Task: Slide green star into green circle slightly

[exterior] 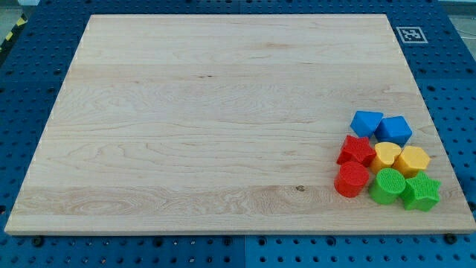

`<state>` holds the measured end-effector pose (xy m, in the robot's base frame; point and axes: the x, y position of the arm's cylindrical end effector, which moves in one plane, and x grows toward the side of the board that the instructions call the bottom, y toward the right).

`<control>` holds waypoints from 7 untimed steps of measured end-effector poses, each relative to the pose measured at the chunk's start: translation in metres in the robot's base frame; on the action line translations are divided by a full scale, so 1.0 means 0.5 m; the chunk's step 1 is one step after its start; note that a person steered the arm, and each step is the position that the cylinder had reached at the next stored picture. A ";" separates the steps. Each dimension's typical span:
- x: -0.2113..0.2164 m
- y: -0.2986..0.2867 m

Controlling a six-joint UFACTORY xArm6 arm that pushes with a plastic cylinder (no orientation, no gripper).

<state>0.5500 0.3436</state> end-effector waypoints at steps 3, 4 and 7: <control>0.133 -0.055; 0.136 -0.138; 0.135 -0.265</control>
<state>0.6174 0.2111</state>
